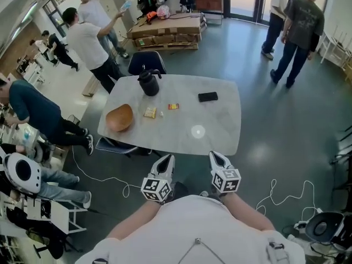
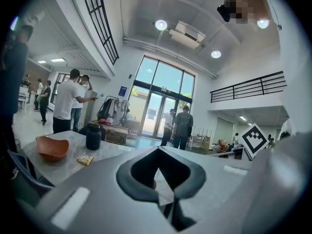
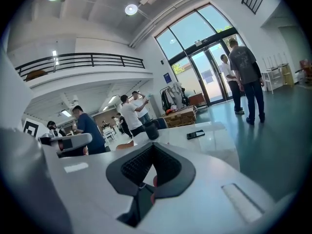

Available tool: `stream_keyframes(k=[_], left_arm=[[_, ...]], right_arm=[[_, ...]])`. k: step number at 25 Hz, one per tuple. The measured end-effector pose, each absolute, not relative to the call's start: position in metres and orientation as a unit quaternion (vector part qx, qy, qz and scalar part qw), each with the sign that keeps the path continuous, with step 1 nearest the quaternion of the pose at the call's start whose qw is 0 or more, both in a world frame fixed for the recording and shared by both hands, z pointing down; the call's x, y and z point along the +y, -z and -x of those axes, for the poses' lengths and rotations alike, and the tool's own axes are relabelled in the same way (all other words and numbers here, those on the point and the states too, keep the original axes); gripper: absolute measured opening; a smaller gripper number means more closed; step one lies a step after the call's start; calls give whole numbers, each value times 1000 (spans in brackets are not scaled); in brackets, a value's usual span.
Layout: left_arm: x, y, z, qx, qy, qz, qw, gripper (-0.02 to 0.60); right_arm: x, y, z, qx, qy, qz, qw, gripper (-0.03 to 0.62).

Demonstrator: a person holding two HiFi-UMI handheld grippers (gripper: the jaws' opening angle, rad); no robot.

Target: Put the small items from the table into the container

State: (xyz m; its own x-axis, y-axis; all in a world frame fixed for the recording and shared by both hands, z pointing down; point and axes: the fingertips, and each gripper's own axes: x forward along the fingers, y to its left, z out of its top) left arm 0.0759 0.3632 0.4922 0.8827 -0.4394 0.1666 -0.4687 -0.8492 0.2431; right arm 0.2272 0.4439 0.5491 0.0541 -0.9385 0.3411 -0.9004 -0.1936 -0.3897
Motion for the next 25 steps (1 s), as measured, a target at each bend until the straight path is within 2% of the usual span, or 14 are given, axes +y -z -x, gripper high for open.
stream_keyframes(k=[13,20,25], left_arm=[[324,-500,-15,-332,-46,-929,155,3],[267,-508,-36,-296,-32,-941,158,3],[222,-496,-64,-233,-31,-965,116,3]], right_arm=[[380,-561,-193,689,275,670,23,28],[335,-558,-201,688,251,681,26,28],[311,-566,-216,652,272,708,28,28]])
